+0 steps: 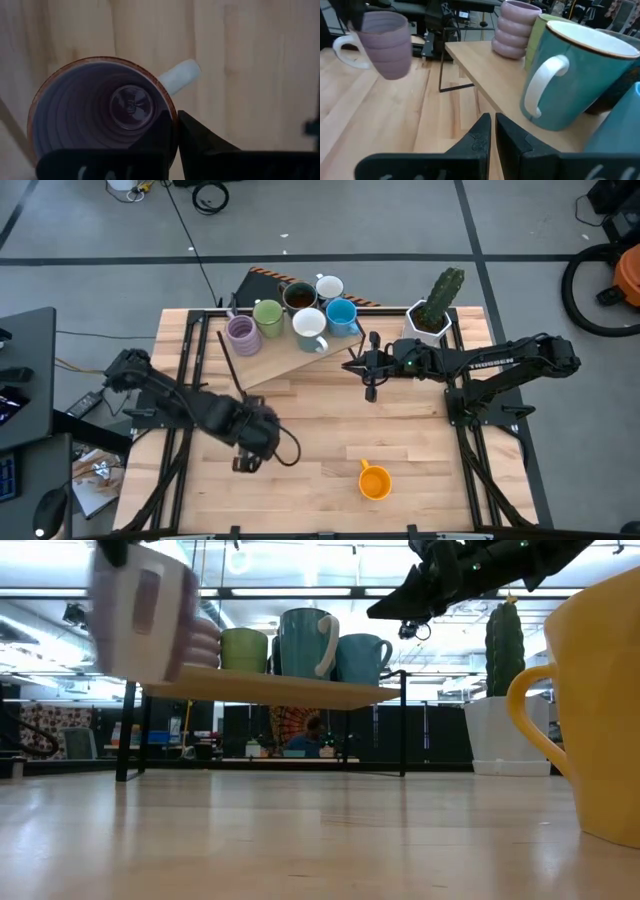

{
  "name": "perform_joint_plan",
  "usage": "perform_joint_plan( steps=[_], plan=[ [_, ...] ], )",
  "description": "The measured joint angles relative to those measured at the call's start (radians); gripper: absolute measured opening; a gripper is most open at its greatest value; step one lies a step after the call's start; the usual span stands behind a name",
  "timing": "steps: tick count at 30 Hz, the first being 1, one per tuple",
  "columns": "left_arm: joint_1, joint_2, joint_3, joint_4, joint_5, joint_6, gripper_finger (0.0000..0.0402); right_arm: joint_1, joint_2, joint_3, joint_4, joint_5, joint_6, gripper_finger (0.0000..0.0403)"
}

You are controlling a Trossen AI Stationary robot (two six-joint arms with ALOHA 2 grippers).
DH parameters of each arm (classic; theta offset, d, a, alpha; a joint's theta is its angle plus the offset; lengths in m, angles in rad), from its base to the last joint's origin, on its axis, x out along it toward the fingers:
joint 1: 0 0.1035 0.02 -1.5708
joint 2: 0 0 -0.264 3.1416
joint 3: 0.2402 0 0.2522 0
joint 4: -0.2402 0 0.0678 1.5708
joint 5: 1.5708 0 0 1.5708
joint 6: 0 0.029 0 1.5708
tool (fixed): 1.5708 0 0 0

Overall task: Place coffee mugs
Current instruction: Put the stripe purple mug on the shelf

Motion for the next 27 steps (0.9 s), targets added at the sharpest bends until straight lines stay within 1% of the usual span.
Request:
perform_joint_plan(
  steps=[2, 4, 6, 9, 13, 18, 21, 24, 27],
  plan=[
    [0.031, 0.000, 0.011, 0.003, -0.008, 0.137, 0.0022, 0.000, 0.000, 0.000, -0.003, -0.001, 0.012, 0.0030],
    [0.069, 0.000, 0.024, 0.000, -0.011, 0.233, 0.0022, 0.001, 0.000, 0.000, -0.015, -0.002, 0.044, 0.0030],
    [0.122, 0.000, 0.045, -0.002, 0.006, 0.281, 0.0021, 0.006, 0.000, 0.000, -0.027, -0.005, 0.071, 0.0030],
    [0.215, 0.000, 0.085, -0.005, 0.050, 0.337, 0.0021, 0.018, 0.000, 0.000, -0.029, -0.042, 0.080, 0.0030],
    [0.326, 0.000, 0.164, -0.083, 0.056, 0.464, 0.0021, 0.023, 0.000, 0.000, -0.028, -0.054, 0.069, 0.0030],
    [0.461, -0.001, 0.258, -0.085, 0.084, 0.585, 0.0021, 0.023, 0.000, 0.000, -0.033, -0.052, 0.049, 0.0030],
    [0.534, -0.001, 0.271, -0.091, 0.104, 0.641, 0.0021, 0.023, 0.000, 0.000, -0.032, -0.052, 0.031, 0.0030],
    [0.610, 0.001, 0.271, -0.124, 0.148, 0.684, 0.0021, 0.023, 0.000, 0.000, -0.031, -0.049, 0.010, 0.0030],
    [0.670, 0.005, 0.266, -0.113, 0.159, 0.731, 0.0021, 0.023, 0.000, 0.000, -0.024, -0.049, -0.005, 0.0030]
  ],
)
